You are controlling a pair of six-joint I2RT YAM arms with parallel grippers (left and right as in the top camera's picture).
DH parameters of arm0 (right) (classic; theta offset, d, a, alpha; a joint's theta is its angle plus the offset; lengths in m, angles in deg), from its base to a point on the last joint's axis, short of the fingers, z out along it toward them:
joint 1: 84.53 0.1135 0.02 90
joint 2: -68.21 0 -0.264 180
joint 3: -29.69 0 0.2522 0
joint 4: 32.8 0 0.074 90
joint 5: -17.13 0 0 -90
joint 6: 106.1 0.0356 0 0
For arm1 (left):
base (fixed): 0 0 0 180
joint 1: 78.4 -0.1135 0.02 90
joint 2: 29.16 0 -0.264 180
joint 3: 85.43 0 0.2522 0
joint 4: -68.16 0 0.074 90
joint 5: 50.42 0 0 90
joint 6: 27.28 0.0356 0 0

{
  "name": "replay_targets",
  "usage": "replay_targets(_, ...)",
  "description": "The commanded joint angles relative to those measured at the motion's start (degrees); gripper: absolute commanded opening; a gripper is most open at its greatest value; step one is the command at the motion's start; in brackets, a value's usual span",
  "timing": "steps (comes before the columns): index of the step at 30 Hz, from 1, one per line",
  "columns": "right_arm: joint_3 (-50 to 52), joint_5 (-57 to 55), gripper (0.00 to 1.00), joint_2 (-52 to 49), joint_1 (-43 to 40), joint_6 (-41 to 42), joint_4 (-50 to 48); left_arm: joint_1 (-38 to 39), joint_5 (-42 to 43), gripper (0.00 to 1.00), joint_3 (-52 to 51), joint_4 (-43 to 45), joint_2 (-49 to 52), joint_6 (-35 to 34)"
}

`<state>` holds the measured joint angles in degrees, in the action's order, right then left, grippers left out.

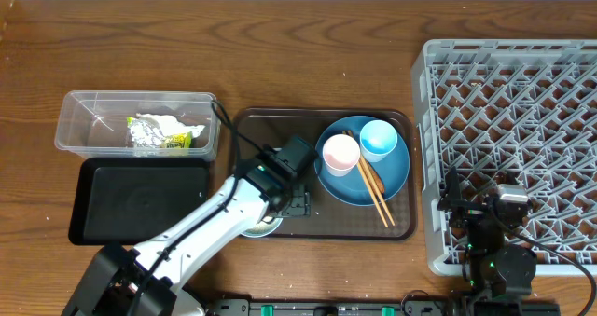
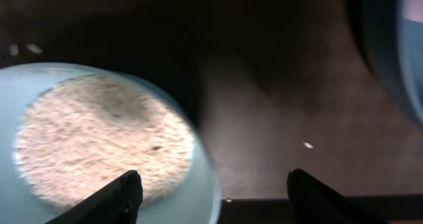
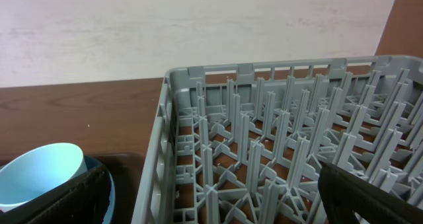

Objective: Sort waste into correct bins and load items into the dishwasher rack
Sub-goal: 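Lower the left gripper and pinch the rim of the rice plate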

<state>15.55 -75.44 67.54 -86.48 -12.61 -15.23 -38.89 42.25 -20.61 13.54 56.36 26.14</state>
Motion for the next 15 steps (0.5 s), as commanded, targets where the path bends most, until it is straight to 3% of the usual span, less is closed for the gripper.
replay_targets(1,0.1,-0.4,0.99,0.4,1.2,0.5,0.2,2.0,-3.6,0.70,-0.4,0.0,0.4,-1.6)
replay_targets(4,0.1,-0.4,0.99,0.4,1.2,0.5,0.2,3.2,-7.7,0.69,-0.4,-0.7,0.4,-3.2)
replay_targets(15,0.1,-0.4,0.99,0.4,1.2,0.5,0.2,3.5,-8.1,0.69,-0.5,-0.3,1.1,-3.2)
